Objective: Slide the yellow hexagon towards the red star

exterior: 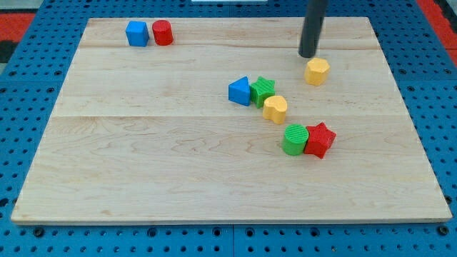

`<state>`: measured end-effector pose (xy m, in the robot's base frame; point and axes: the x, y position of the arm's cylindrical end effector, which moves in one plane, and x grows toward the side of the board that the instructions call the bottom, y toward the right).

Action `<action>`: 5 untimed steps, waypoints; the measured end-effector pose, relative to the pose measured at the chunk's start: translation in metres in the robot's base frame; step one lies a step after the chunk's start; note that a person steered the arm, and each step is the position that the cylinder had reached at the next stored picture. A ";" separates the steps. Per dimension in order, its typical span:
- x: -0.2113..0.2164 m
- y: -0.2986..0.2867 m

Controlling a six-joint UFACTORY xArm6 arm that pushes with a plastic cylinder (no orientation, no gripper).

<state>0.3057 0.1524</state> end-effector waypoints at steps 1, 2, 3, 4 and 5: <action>0.026 0.002; 0.050 0.002; 0.069 0.002; 0.091 0.002; 0.116 0.002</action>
